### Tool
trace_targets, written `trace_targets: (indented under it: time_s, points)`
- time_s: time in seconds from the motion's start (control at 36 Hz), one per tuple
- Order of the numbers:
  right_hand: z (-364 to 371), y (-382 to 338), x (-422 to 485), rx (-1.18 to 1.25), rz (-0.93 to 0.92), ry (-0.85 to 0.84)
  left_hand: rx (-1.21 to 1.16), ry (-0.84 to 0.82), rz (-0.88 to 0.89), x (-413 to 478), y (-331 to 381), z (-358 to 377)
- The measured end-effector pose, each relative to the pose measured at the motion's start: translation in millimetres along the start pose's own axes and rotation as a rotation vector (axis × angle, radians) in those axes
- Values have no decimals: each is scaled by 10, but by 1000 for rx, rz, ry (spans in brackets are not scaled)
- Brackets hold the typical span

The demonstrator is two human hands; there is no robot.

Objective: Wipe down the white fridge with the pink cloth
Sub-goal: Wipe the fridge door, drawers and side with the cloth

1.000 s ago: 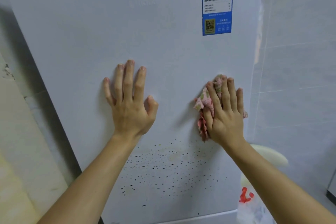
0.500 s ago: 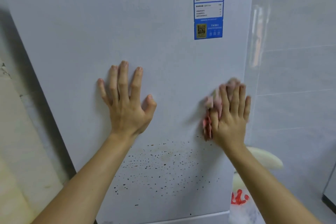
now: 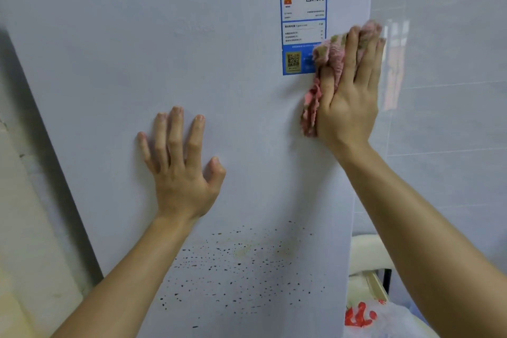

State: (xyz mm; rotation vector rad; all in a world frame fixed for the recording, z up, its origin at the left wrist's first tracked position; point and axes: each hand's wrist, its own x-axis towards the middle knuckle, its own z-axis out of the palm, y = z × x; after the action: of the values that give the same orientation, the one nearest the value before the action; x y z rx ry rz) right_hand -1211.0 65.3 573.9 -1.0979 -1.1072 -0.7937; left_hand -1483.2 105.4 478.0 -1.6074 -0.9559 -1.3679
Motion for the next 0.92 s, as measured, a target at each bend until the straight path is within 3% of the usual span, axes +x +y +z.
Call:
trace_targets:
  time_s: [0.14, 0.31, 0.64, 0.81, 0.92]
  points:
    - [-99, 201, -767, 28, 24, -52, -11, -7, -8, 6, 19, -6]
    - [-275, 497, -1886, -31, -152, -231, 0, -8, -15, 2, 38, -2]
    - [-33, 133, -1000, 301, -310, -182, -9, -59, -4, 17, 12, -131]
    - [185, -363, -540, 200, -330, 36, 1, -64, -36, -53, -263, -229]
    - [225, -504, -831, 124, -414, -56, -7, -94, -46, -160, -526, -275]
